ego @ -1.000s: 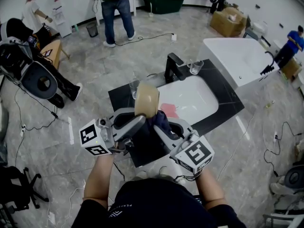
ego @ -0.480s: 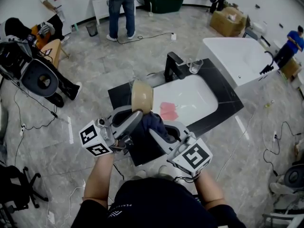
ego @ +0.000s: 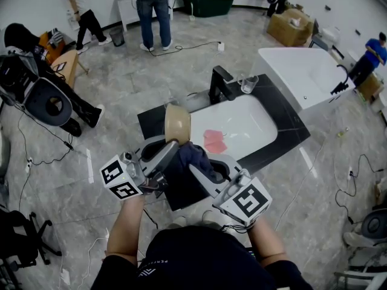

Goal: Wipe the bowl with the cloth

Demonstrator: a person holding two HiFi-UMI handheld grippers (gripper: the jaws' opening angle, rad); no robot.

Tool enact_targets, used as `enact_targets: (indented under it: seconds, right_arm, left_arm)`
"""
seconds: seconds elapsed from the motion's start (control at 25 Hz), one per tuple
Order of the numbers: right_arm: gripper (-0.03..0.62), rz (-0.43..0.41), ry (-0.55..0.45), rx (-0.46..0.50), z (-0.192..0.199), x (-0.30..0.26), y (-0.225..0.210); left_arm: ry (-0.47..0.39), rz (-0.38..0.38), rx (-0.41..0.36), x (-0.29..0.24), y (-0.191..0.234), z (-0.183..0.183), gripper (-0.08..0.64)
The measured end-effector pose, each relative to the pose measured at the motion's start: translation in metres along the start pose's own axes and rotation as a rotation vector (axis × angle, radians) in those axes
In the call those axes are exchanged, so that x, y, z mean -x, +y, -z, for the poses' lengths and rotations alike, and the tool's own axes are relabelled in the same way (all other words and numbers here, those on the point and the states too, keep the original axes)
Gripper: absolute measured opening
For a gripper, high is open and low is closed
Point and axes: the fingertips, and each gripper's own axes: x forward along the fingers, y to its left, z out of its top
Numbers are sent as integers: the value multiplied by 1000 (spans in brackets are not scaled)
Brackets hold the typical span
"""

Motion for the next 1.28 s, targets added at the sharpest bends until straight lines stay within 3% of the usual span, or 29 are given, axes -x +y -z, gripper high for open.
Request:
enact_targets:
  seconds: [0.44, 1.04, 1.28]
  right_arm:
    - [69, 59, -43, -3, -9, 8, -20]
    - [69, 175, -100, -41, -18, 10, -49]
    - [69, 202, -97, -56, -12, 10, -58]
  left_arm:
    - [20, 3, 24, 6, 1, 11, 17]
    - [10, 111, 99, 7, -10, 17, 17]
    - [-12, 120, 129, 5, -12, 20, 17]
